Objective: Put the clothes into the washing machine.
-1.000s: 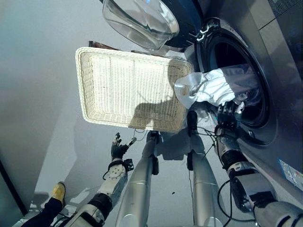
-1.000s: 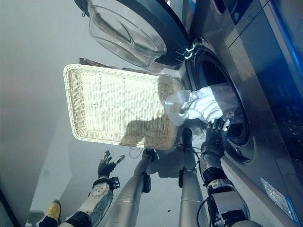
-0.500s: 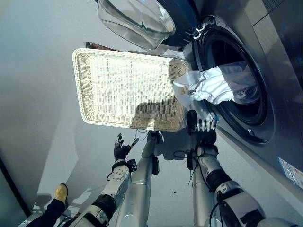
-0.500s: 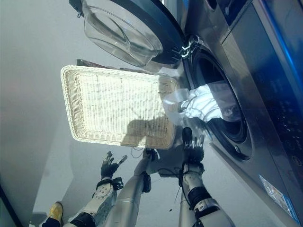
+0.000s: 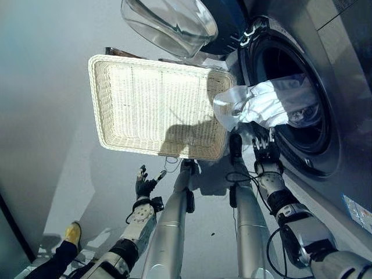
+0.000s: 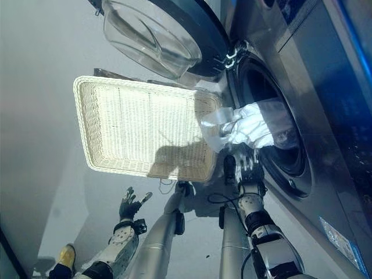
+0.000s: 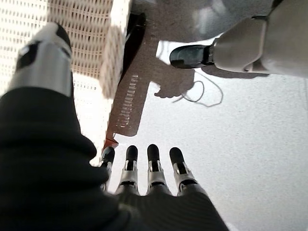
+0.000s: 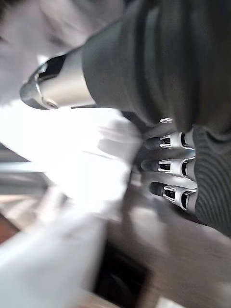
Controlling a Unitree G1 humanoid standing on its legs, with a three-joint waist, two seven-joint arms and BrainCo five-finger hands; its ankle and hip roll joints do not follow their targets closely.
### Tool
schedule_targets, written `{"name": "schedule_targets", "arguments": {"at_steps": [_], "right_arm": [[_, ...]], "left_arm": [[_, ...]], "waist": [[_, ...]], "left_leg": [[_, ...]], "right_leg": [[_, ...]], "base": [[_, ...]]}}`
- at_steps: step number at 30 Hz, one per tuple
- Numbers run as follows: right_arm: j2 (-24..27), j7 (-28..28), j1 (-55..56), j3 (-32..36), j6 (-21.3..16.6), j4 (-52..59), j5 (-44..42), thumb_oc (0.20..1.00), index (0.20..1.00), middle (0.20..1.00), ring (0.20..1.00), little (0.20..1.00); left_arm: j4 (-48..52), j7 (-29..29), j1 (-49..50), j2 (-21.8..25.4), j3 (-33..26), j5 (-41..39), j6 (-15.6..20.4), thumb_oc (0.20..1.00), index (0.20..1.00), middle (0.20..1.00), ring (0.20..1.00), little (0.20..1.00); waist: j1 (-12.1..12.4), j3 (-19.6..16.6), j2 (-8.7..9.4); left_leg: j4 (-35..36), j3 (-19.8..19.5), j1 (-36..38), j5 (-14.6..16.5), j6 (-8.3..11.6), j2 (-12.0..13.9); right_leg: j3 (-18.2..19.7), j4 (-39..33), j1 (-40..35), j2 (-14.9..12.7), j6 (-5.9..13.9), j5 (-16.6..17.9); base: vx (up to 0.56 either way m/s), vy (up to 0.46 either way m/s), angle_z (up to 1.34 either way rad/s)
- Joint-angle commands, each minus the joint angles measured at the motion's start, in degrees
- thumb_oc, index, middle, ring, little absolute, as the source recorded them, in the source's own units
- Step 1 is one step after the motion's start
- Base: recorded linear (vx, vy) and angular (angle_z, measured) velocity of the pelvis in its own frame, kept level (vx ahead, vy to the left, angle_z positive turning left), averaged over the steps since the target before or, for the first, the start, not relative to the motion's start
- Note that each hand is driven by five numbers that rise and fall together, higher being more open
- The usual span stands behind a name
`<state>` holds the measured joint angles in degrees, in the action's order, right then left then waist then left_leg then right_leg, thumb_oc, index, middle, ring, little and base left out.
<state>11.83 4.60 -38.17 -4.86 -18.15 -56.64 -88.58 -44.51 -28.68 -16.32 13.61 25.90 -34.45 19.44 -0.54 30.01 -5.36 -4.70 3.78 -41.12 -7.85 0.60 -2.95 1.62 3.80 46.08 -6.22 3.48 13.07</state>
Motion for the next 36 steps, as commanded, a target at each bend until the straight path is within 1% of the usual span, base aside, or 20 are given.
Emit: {"name": "schedule_targets", "arguments": {"at_steps": [1, 4, 12, 16, 19, 20, 22, 23, 27, 32, 36], "right_arm": [[1.1, -0.8, 0.0, 0.3, 0.5, 0.7, 3.2, 1.000, 1.000, 1.000, 1.000, 1.000], [0.8, 0.4, -0.6, -0.2, -0.1, -1.2, 4.9, 1.000, 1.000, 1.000, 1.000, 1.000], [-0.8, -0.3, 0.3, -1.7, -0.6, -1.6, 6.7, 1.000, 1.000, 1.000, 1.000, 1.000], [-0.1, -1.2, -0.5, -2.1, -0.3, -1.9, 7.7, 1.000, 1.000, 1.000, 1.000, 1.000], [0.4, -1.6, -1.9, -1.6, 0.9, -2.5, 8.8, 1.000, 1.000, 1.000, 1.000, 1.000], [1.2, -1.3, -3.1, -1.8, 2.1, -2.8, 10.0, 1.000, 1.000, 1.000, 1.000, 1.000], [2.0, -1.4, -4.6, -2.0, 2.4, -3.6, 11.0, 1.000, 1.000, 1.000, 1.000, 1.000], [3.1, -1.6, -6.3, -2.0, 3.5, -4.6, 12.6, 1.000, 1.000, 1.000, 1.000, 1.000], [4.9, -1.9, -10.1, -2.4, 4.9, -6.1, 15.4, 1.000, 1.000, 1.000, 1.000, 1.000], [7.4, -3.5, -14.9, -2.3, 5.5, -7.3, 14.9, 1.000, 1.000, 1.000, 1.000, 1.000], [9.0, -3.6, -18.3, -2.2, 3.7, -6.6, 12.7, 1.000, 1.000, 1.000, 1.000, 1.000]], "left_arm": [[-1.5, -0.8, -1.4, -0.9, 0.1, 2.1, 1.4, 1.000, 1.000, 1.000, 1.000, 1.000], [-1.9, -0.8, -1.8, -1.5, 0.5, 2.2, 1.3, 1.000, 1.000, 1.000, 1.000, 1.000], [-1.9, -1.2, -2.0, -2.1, 1.2, 2.3, 1.8, 1.000, 1.000, 1.000, 1.000, 1.000], [-1.1, -1.9, -2.3, -2.3, 2.1, 2.0, 2.0, 1.000, 1.000, 1.000, 1.000, 1.000], [-0.6, -2.3, -2.5, -2.4, 2.6, 2.0, 2.0, 1.000, 1.000, 1.000, 1.000, 1.000], [-0.1, -2.5, -2.8, -2.4, 2.9, 2.0, 1.9, 1.000, 1.000, 1.000, 1.000, 1.000], [0.3, -2.8, -3.2, -2.4, 3.3, 1.7, 2.0, 1.000, 1.000, 1.000, 1.000, 1.000], [0.8, -2.9, -3.5, -2.1, 3.8, 1.7, 2.2, 1.000, 1.000, 1.000, 1.000, 1.000], [2.3, -3.5, -4.5, -1.6, 4.4, 1.6, 2.0, 1.000, 1.000, 1.000, 1.000, 1.000], [4.0, -3.4, -6.2, -0.2, 4.9, 1.0, 2.3, 1.000, 1.000, 1.000, 1.000, 1.000], [6.1, -4.4, -7.0, 0.9, 5.5, 0.5, 2.2, 1.000, 1.000, 1.000, 1.000, 1.000]], "waist": [[1.0, -0.2, -4.28], [1.1, -0.2, -4.75], [0.9, -0.2, -5.01], [1.0, -0.2, -5.57], [1.1, -0.2, -6.06], [1.4, -0.2, -6.39], [1.6, -0.2, -6.79], [2.0, -0.2, -7.22], [2.7, -0.2, -7.69], [3.5, -0.2, -7.90], [4.1, -0.2, -8.16]], "left_leg": [[1.5, -3.0, -2.2, -5.3, 0.67, -1.7], [1.0, -3.1, -3.3, -5.5, 0.80, -1.6], [1.0, -2.6, -4.6, -5.7, 1.16, -1.2], [0.7, -2.7, -5.9, -6.0, 1.40, -0.9], [0.6, -2.8, -6.9, -6.2, 1.54, -0.8], [0.7, -2.8, -7.6, -6.5, 1.60, -0.7], [1.0, -2.7, -8.3, -6.7, 1.77, -0.4], [1.5, -2.9, -9.2, -7.1, 1.87, -0.2], [2.8, -3.3, -10.8, -7.8, 2.06, 0.2], [4.0, -3.8, -13.0, -8.5, 2.40, 0.6], [4.7, -4.4, -15.1, -9.1, 2.69, 0.8]], "right_leg": [[-4.2, 1.7, -0.3, 3.0, -0.52, 0.9], [-4.3, 2.1, 0.7, 3.0, -0.62, 0.8], [-4.1, 2.5, 2.1, 3.4, -0.82, 0.4], [-3.8, 3.0, 3.5, 3.6, -0.81, 0.2], [-3.6, 3.5, 4.6, 3.8, -0.80, 0.0], [-3.6, 3.7, 5.4, 3.8, -0.76, 0.0], [-3.7, 3.7, 6.2, 3.8, -0.71, 0.0], [-3.7, 3.8, 7.2, 4.0, -0.66, 0.0], [-3.8, 3.4, 8.9, 4.3, -0.59, 0.3], [-4.3, 2.8, 11.0, 4.5, -0.44, 0.7], [-4.5, 2.8, 13.1, 4.8, -0.32, 0.9]], "base": [[0.00, 0.000, 0.00], [0.03, -0.006, 0.01], [0.01, -0.003, 0.00], [0.03, -0.001, -0.02], [0.04, -0.020, -0.01], [0.04, -0.033, 0.00], [0.05, -0.045, 0.02], [0.05, -0.067, 0.02], [0.03, -0.065, 0.08], [0.02, -0.069, 0.04], [0.01, -0.052, 0.07]]}}
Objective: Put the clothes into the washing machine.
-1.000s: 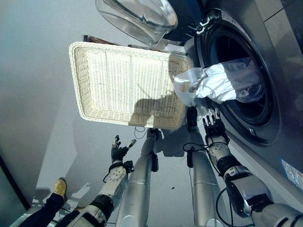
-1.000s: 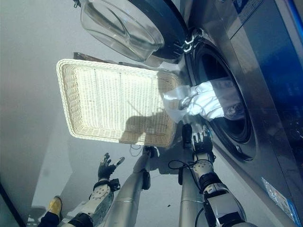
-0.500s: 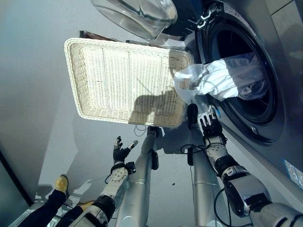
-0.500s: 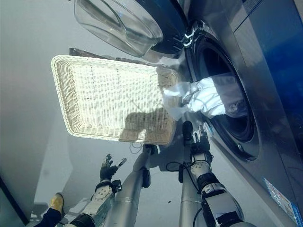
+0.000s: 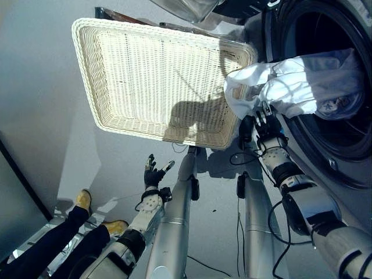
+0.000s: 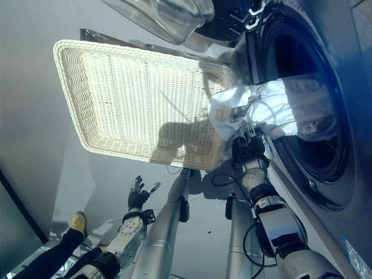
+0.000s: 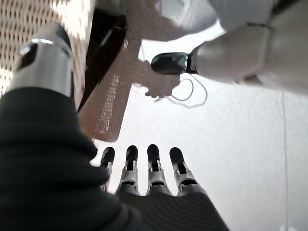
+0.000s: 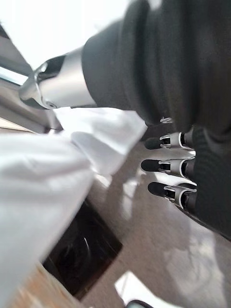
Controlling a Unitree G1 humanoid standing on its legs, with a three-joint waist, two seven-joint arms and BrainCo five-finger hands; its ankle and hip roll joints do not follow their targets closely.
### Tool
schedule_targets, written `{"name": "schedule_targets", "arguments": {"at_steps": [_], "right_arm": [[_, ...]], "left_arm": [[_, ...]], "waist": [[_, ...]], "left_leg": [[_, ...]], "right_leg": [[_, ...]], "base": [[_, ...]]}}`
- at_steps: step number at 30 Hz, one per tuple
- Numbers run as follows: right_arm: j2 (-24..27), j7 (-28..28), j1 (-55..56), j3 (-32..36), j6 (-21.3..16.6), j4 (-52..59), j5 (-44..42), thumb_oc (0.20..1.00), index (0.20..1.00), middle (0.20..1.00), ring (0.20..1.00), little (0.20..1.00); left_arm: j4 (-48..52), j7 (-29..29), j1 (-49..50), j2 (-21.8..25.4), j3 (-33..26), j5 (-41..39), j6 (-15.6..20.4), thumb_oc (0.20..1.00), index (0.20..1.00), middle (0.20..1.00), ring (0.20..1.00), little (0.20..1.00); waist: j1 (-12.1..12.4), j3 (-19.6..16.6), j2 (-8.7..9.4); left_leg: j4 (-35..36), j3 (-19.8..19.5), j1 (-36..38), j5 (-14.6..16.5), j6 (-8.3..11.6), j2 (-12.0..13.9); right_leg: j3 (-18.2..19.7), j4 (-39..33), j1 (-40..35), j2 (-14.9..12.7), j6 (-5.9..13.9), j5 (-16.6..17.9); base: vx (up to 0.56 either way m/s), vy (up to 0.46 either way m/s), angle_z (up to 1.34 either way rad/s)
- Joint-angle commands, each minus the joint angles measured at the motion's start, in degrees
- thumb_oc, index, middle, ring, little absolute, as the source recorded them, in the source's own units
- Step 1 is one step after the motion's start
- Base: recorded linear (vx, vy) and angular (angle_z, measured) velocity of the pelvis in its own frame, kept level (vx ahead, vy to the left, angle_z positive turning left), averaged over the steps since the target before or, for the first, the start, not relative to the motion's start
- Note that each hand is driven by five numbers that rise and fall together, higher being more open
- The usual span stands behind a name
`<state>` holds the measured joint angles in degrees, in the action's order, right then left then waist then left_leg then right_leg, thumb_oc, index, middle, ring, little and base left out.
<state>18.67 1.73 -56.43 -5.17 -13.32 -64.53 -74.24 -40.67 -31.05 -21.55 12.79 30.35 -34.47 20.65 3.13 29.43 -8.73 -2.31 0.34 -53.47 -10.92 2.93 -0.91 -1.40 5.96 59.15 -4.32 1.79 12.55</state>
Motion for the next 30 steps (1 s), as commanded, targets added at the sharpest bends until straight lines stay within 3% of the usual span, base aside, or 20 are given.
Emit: {"name": "schedule_targets", "arguments": {"at_steps": [1, 8, 18, 22, 26, 29, 30], "right_arm": [[2.2, -0.7, -0.2, -1.8, -1.3, 1.3, -1.7, 1.000, 1.000, 1.000, 1.000, 1.000], [3.7, 1.4, -4.1, -1.5, -5.5, 2.6, -0.6, 1.000, 1.000, 1.000, 1.000, 1.000], [7.3, 0.3, -8.2, -3.5, -5.3, 2.9, 1.7, 1.000, 1.000, 1.000, 1.000, 1.000], [8.4, -4.7, -9.0, -4.7, -3.9, 4.5, -1.3, 1.000, 1.000, 1.000, 1.000, 1.000], [9.4, -14.3, -9.3, -7.3, -4.0, 11.1, -6.3, 1.000, 1.000, 1.000, 1.000, 1.000], [9.9, -15.7, -9.3, -8.3, -4.9, 14.1, -7.3, 1.000, 1.000, 1.000, 1.000, 1.000], [10.4, -18.1, -9.3, -8.7, -4.4, 15.9, -8.4, 0.931, 0.931, 0.931, 0.931, 0.931]], "left_arm": [[2.3, -2.1, -1.8, 1.7, 1.1, 0.5, 1.0, 1.000, 1.000, 1.000, 1.000, 1.000], [5.5, -4.0, -2.2, 2.9, 2.0, 0.3, 0.7, 1.000, 1.000, 1.000, 1.000, 1.000], [8.9, -3.8, -2.0, 4.8, 2.6, -0.2, -0.1, 1.000, 1.000, 1.000, 1.000, 1.000], [10.2, -3.4, -1.1, 5.8, 2.8, -0.3, -0.1, 1.000, 1.000, 1.000, 1.000, 1.000], [12.7, -3.3, 0.5, 7.6, 2.4, -0.7, -0.7, 1.000, 1.000, 1.000, 1.000, 1.000], [13.4, -2.9, 1.5, 8.2, 1.9, -0.8, -0.7, 1.000, 1.000, 1.000, 1.000, 1.000], [13.8, -2.7, 2.2, 8.6, 1.6, -0.8, -0.5, 1.000, 1.000, 1.000, 1.000, 1.000]], "waist": [[0.5, 0.4, -4.81], [1.8, 0.4, -5.78], [3.1, 0.4, -7.15], [3.3, 0.4, -7.18], [3.4, 0.4, -6.88], [3.4, 0.4, -6.70], [3.3, 0.4, -6.63]], "left_leg": [[2.3, -1.0, -2.9, -6.1, 0.38, -1.2], [1.9, -2.3, -6.0, -6.4, 0.36, -1.4], [1.5, -2.8, -7.1, -6.5, 0.56, -1.8], [2.0, -2.9, -6.0, -6.0, 0.68, -1.8], [2.1, -3.4, -5.7, -5.9, 0.71, -1.8], [2.0, -3.6, -5.4, -5.8, 0.70, -1.8], [1.9, -3.7, -5.1, -5.7, 0.67, -1.8]], "right_leg": [[-1.5, 0.7, 0.1, 2.9, 1.37, 1.4], [-1.5, 3.1, 3.0, 3.4, 1.33, -0.2], [-2.2, 4.6, 4.5, 2.9, 1.51, -0.9], [-2.4, 4.8, 3.8, 3.0, 1.60, -1.8], [-2.5, 4.8, 3.7, 3.1, 1.69, -2.0], [-2.4, 4.9, 3.5, 3.3, 1.71, -2.1], [-2.3, 5.1, 3.3, 3.5, 1.68, -2.3]], "base": [[0.01, -0.051, 0.01], [0.00, -0.033, 0.02], [0.00, -0.013, 0.04], [0.00, -0.009, 0.02], [0.00, 0.000, 0.00], [0.00, 0.000, 0.00], [0.00, 0.000, 0.00]]}}
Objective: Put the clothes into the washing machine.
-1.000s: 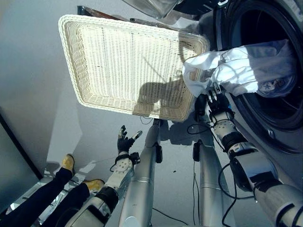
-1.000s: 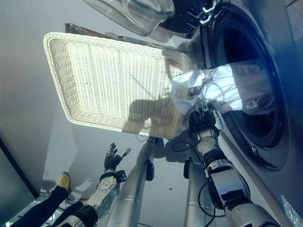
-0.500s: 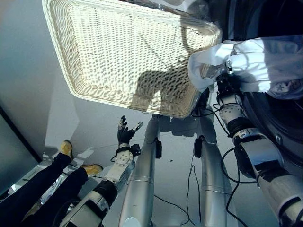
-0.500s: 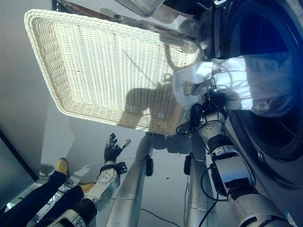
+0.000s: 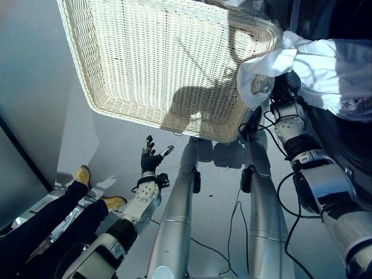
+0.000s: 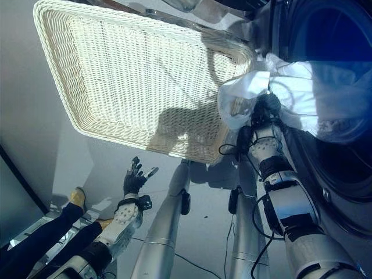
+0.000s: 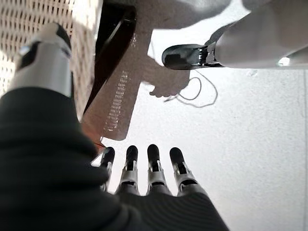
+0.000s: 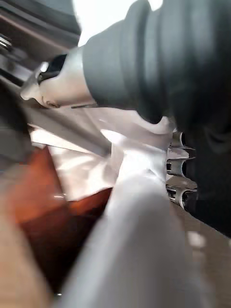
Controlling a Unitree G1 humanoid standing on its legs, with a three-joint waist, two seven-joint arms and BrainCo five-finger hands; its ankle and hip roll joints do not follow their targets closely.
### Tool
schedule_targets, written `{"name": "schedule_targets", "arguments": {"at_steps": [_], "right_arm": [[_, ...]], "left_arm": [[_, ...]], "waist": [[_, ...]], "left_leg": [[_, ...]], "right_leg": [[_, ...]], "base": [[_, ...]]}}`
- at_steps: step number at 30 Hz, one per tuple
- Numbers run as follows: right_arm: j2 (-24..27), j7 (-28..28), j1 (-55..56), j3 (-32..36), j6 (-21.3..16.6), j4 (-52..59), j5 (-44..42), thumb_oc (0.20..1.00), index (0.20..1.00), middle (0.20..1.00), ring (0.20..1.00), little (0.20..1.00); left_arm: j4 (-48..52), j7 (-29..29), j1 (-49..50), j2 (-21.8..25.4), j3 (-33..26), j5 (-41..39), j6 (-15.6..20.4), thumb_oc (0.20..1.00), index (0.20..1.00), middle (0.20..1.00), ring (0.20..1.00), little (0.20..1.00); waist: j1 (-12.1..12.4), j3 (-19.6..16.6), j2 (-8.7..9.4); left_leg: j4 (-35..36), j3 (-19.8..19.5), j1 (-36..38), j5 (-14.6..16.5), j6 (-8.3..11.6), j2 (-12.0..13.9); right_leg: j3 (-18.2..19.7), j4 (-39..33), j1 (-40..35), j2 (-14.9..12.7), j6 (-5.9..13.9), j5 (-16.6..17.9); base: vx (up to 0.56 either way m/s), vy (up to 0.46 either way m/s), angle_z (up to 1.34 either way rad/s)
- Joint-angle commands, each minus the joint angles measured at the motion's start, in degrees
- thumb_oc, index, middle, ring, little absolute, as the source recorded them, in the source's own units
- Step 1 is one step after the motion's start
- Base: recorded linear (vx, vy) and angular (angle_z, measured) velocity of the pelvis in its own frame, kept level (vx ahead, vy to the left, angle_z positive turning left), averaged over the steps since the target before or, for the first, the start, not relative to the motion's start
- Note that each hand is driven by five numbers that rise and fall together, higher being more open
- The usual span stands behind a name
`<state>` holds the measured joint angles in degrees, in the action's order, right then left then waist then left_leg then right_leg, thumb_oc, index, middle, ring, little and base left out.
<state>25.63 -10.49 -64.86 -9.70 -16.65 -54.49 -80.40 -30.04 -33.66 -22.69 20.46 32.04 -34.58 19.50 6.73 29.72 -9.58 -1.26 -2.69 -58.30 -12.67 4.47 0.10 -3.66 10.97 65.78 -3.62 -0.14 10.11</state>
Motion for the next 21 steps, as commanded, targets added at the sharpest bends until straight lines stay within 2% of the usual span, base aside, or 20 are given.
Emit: {"name": "schedule_targets", "arguments": {"at_steps": [1, 2, 3, 5, 12, 17, 19, 21], "right_arm": [[3.7, -7.8, -0.6, -4.3, -1.2, 7.0, -2.9, 0.702, 0.702, 0.702, 0.702, 0.702], [3.7, -7.8, -0.6, -4.3, -1.2, 7.0, -2.9, 0.702, 0.702, 0.702, 0.702, 0.702], [4.2, -10.1, -0.5, -4.3, -1.4, 8.2, -3.9, 0.225, 0.225, 0.225, 0.225, 0.225], [5.2, -13.8, 0.0, -4.2, -1.9, 11.5, -5.9, 0.200, 0.200, 0.200, 0.200, 0.200], [6.3, -14.1, 4.9, -2.0, -4.4, 18.6, -11.0, 0.200, 0.200, 0.200, 0.200, 0.200], [5.2, -11.7, 11.9, 1.8, -8.0, 24.7, -15.5, 0.200, 0.200, 0.200, 0.200, 0.200], [4.7, -8.2, 17.1, 4.1, -10.0, 28.4, -18.2, 0.200, 0.200, 0.200, 0.200, 0.200], [4.5, -7.1, 19.8, 5.8, -11.4, 29.7, -20.5, 0.200, 0.200, 0.200, 0.200, 0.200]], "left_arm": [[3.6, 0.1, 3.8, 1.2, -0.4, -0.7, 0.5, 1.000, 1.000, 1.000, 1.000, 1.000], [3.6, 0.1, 3.8, 1.2, -0.4, -0.7, 0.5, 1.000, 1.000, 1.000, 1.000, 1.000], [3.9, 0.6, 4.3, 1.7, -0.7, -0.8, 0.5, 1.000, 1.000, 1.000, 1.000, 1.000], [4.7, 1.8, 5.3, 2.7, -1.6, -1.1, 0.4, 1.000, 1.000, 1.000, 1.000, 1.000], [6.4, 2.5, 7.7, 3.8, -2.5, -1.5, 0.1, 1.000, 1.000, 1.000, 1.000, 1.000], [6.5, 1.7, 9.0, 3.5, -3.1, -0.9, 0.1, 1.000, 1.000, 1.000, 1.000, 1.000], [6.2, 1.5, 10.4, 3.4, -3.7, -0.5, 0.6, 1.000, 1.000, 1.000, 1.000, 1.000], [5.3, 1.7, 10.7, 3.2, -4.5, -0.1, 1.4, 1.000, 1.000, 1.000, 1.000, 1.000]], "waist": [[-0.3, 0.1, -5.74], [-0.3, 0.1, -5.74], [-0.3, 0.1, -5.70], [-0.5, 0.1, -5.64], [-1.7, 0.1, -5.13], [-3.2, 0.1, -4.01], [-4.2, 0.1, -3.01], [-4.9, 0.1, -2.33]], "left_leg": [[0.8, -0.7, -0.1, -3.9, -0.90, -2.8], [0.8, -0.7, -0.1, -3.9, -0.90, -2.8], [0.8, -0.7, 0.2, -3.8, -0.90, -2.7], [0.4, -0.6, 0.2, -4.1, -0.96, -2.8], [-1.3, 0.3, 2.2, -2.8, -1.19, -2.7], [-3.4, 1.0, 3.5, -1.7, -1.64, -2.9], [-3.5, 1.4, 5.1, -1.2, -1.85, -2.7], [-3.1, 1.6, 5.3, -1.8, -2.04, -2.5]], "right_leg": [[0.0, 0.2, -3.5, 2.9, 3.58, 0.0], [0.0, 0.2, -3.5, 2.9, 3.58, 0.0], [0.0, 0.3, -3.6, 2.9, 3.56, -0.1], [-0.1, 0.2, -3.7, 3.0, 3.53, 0.4], [0.1, 1.3, -5.3, 2.9, 3.35, -0.5], [0.5, 2.4, -6.8, 3.0, 3.04, -1.0], [0.9, 2.7, -8.6, 3.1, 2.99, -1.7], [1.2, 2.0, -8.9, 3.4, 2.91, -0.7]], "base": [[0.00, 0.000, 0.00], [0.00, 0.000, 0.00], [0.00, 0.000, 0.00], [-0.04, -0.001, 0.03], [0.00, 0.000, 0.00], [-0.01, 0.007, 0.00], [-0.02, 0.011, 0.01], [-0.02, 0.008, -0.01]]}}
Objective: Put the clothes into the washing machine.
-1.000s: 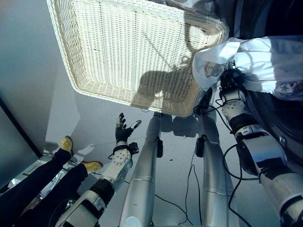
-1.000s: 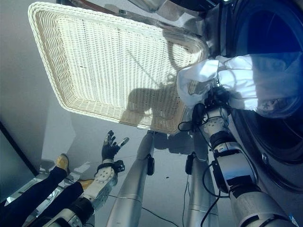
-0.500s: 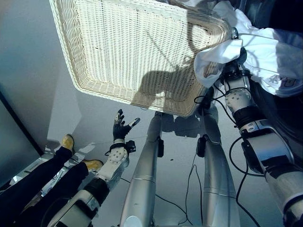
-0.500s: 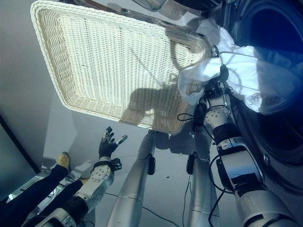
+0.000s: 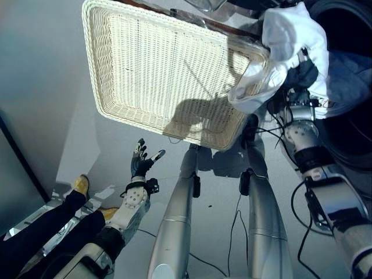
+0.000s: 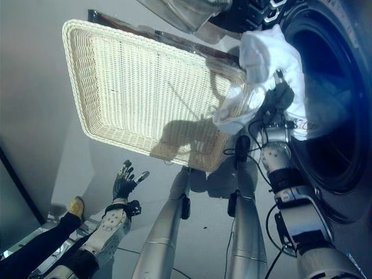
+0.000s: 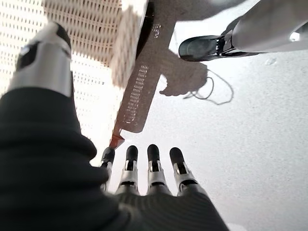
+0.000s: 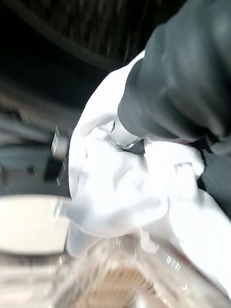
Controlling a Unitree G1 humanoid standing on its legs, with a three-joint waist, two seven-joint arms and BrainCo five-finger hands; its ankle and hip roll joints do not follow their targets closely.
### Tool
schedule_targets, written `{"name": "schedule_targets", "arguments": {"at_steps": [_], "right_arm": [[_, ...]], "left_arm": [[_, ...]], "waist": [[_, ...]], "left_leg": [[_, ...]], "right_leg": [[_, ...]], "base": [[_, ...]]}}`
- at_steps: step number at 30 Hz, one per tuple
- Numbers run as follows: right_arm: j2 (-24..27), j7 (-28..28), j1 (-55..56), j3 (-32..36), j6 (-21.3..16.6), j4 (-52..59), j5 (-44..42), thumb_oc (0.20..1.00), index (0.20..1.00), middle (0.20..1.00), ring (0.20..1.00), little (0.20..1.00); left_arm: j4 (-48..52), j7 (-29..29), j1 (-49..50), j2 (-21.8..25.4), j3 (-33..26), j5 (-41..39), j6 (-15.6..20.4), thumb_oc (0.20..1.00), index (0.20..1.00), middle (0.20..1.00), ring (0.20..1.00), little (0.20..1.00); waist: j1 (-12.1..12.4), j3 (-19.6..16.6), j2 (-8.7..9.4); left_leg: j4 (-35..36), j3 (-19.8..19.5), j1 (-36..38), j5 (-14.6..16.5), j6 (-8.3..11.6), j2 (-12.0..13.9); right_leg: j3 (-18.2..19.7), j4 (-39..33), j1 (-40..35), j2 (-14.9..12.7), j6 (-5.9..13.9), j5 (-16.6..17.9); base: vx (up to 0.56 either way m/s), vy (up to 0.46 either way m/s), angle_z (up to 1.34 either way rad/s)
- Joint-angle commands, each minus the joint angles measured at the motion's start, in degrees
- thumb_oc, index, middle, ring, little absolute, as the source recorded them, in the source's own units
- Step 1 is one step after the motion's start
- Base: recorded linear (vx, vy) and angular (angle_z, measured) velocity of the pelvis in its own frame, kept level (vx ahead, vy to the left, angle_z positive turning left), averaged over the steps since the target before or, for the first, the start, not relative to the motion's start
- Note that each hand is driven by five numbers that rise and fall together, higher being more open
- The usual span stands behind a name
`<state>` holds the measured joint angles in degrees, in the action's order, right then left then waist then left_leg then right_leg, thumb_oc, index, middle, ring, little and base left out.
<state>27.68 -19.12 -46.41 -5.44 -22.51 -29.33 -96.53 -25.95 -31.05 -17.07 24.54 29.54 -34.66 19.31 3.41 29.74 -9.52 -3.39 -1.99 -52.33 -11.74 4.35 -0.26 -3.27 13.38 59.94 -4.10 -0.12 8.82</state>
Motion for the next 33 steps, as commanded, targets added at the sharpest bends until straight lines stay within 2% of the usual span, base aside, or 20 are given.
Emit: {"name": "schedule_targets", "arguments": {"at_steps": [1, 3, 6, 10, 13, 18, 20, 21, 22, 24, 26, 28, 30, 33], "right_arm": [[2.2, 2.3, 2.9, 2.5, -6.7, 5.6, -4.7, 0.200, 0.200, 0.200, 0.200, 0.200], [1.8, 3.6, 5.9, 3.6, -8.0, 7.5, -5.4, 0.200, 0.200, 0.200, 0.200, 0.200], [0.8, 6.9, 9.8, 5.7, -9.2, 10.1, -4.5, 0.200, 0.200, 0.200, 0.200, 0.200], [1.0, 12.8, 10.5, 8.4, -11.4, 8.1, -3.2, 0.200, 0.200, 0.200, 0.200, 0.200], [2.6, 17.8, 7.4, 10.2, -12.9, 4.3, -2.5, 0.200, 0.200, 0.200, 0.200, 0.200], [6.2, 21.1, 0.6, 12.8, -13.5, -4.9, -8.1, 0.200, 0.200, 0.200, 0.200, 0.200], [10.0, 23.5, -6.5, 14.2, -17.1, -13.3, -16.5, 0.200, 0.200, 0.200, 0.200, 0.200], [10.2, 25.0, -7.4, 14.6, -18.7, -13.9, -16.5, 0.200, 0.200, 0.200, 0.200, 0.200], [11.5, 28.3, -10.2, 15.5, -23.2, -16.3, -16.5, 0.200, 0.200, 0.200, 0.200, 0.200], [14.3, 36.3, -14.8, 16.4, -34.9, -18.7, -16.5, 0.200, 0.200, 0.200, 0.200, 0.200], [15.7, 40.0, -15.7, 16.7, -40.1, -19.7, -16.5, 0.200, 0.200, 0.200, 0.200, 0.200], [19.1, 41.8, -14.4, 15.9, -42.8, -23.5, -15.8, 0.200, 0.200, 0.200, 0.200, 0.200], [19.9, 41.8, -14.4, 15.9, -42.5, -24.2, -14.5, 0.200, 0.200, 0.200, 0.200, 0.200], [22.8, 51.0, -12.3, 17.3, -46.1, -25.2, -9.4, 0.200, 0.200, 0.200, 0.200, 0.200]], "left_arm": [[0.7, -0.9, 5.3, -1.1, -2.5, 0.4, 2.1, 1.000, 1.000, 1.000, 1.000, 1.000], [0.1, -1.0, 6.0, -1.1, -2.8, 0.6, 2.4, 1.000, 1.000, 1.000, 1.000, 1.000], [-0.8, -1.2, 5.8, -1.1, -3.9, 0.6, 2.2, 1.000, 1.000, 1.000, 1.000, 1.000], [-3.3, -0.2, 5.5, -1.2, -4.7, 0.7, 2.4, 1.000, 1.000, 1.000, 1.000, 1.000], [-4.8, 0.1, 4.1, -1.1, -4.6, 0.4, 2.2, 1.000, 1.000, 1.000, 1.000, 1.000], [-6.4, 0.5, 1.8, -0.6, -3.8, 0.1, 1.0, 1.000, 1.000, 1.000, 1.000, 1.000], [-7.8, 1.4, 0.3, 0.1, -2.7, -0.7, 0.7, 1.000, 1.000, 1.000, 1.000, 1.000], [-8.0, 1.6, 0.1, 0.2, -2.6, -0.7, 0.6, 1.000, 1.000, 1.000, 1.000, 1.000], [-8.3, 1.9, 0.1, 0.4, -1.8, -0.6, 0.5, 1.000, 1.000, 1.000, 1.000, 1.000], [-7.4, 1.8, -0.4, 1.7, -0.6, -1.3, 0.0, 1.000, 1.000, 1.000, 1.000, 1.000], [-6.4, 1.3, -0.2, 2.2, 0.3, -1.9, -0.2, 1.000, 1.000, 1.000, 1.000, 1.000], [-4.1, 1.1, 0.9, 4.0, 1.1, -3.2, -1.0, 1.000, 1.000, 1.000, 1.000, 1.000], [-3.6, 1.1, 1.3, 4.3, 1.1, -3.3, -1.2, 1.000, 1.000, 1.000, 1.000, 1.000], [-2.4, 2.7, 3.2, 5.1, -0.6, -3.1, -1.9, 1.000, 1.000, 1.000, 1.000, 1.000]], "waist": [[-2.0, 0.1, -1.92], [-2.7, 0.1, -1.14], [-3.8, 0.1, 0.26], [-4.4, 0.1, 1.35], [-4.1, 0.1, 1.65], [-3.2, 0.1, 1.23], [-2.2, 0.1, 0.47], [-2.1, 0.1, 0.31], [-1.6, 0.1, -0.02], [-0.8, 0.1, -0.77], [-0.8, 0.1, -1.24], [-0.8, 0.1, -1.69], [-1.0, 0.1, -1.82], [-1.3, 0.1, -1.75]], "left_leg": [[-0.7, 1.0, -0.6, -3.2, -2.07, -2.1], [-0.4, 1.2, 1.0, -2.6, -2.20, -2.1], [-0.4, 1.7, 1.6, -2.8, -2.38, -1.9], [-0.2, 1.9, 3.6, -2.0, -2.46, -1.9], [0.4, 2.0, 4.0, -2.4, -2.45, -1.9], [0.6, 1.8, 4.2, -2.4, -2.40, -2.1], [0.2, 1.4, 4.3, -2.0, -2.24, -2.4], [0.2, 1.3, 4.3, -2.0, -2.22, -2.5], [0.0, 1.0, 5.0, -1.1, -2.28, -2.8], [-0.2, 0.5, 3.9, -1.6, -2.45, -3.3], [-0.3, 0.3, 3.6, -1.5, -2.51, -3.4], [-0.8, -0.1, 3.5, -1.3, -2.54, -3.6], [-1.0, -0.1, 3.5, -1.3, -2.54, -3.6], [-1.8, 0.2, 3.7, -0.6, -2.66, -3.8]], "right_leg": [[0.9, -0.9, -3.2, 4.1, 2.84, 1.4], [1.2, -1.1, -4.6, 4.2, 2.91, 1.2], [1.5, -2.1, -5.4, 4.2, 3.03, 2.6], [1.6, -3.2, -7.4, 3.9, 3.38, 3.0], [1.4, -4.1, -8.2, 3.6, 3.51, 3.9], [0.8, -4.2, -8.7, 3.1, 3.74, 4.0], [0.0, -4.1, -8.9, 2.4, 3.93, 3.8], [-0.1, -4.0, -8.9, 2.3, 3.94, 3.7], [-0.3, -3.8, -9.7, 2.1, 4.03, 2.8], [-0.9, -3.7, -8.9, 1.8, 3.96, 3.2], [-0.9, -3.6, -8.7, 1.7, 3.91, 3.0], [-0.6, -3.0, -8.6, 1.8, 3.59, 2.6], [-0.6, -2.9, -8.7, 1.8, 3.52, 2.4], [-0.7, -2.7, -8.9, 1.6, 3.58, 2.2]], "base": [[0.00, 0.000, 0.00], [-0.01, 0.008, -0.02], [-0.02, 0.017, -0.07], [0.01, 0.002, -0.09], [-0.02, -0.013, -0.04], [0.01, -0.031, 0.00], [0.01, -0.083, 0.04], [0.04, -0.089, 0.04], [0.02, -0.101, 0.02], [0.01, -0.091, -0.02], [0.02, 0.006, 0.03], [0.04, 0.028, 0.10], [0.02, 0.019, 0.05], [0.02, 0.022, 0.01]]}}
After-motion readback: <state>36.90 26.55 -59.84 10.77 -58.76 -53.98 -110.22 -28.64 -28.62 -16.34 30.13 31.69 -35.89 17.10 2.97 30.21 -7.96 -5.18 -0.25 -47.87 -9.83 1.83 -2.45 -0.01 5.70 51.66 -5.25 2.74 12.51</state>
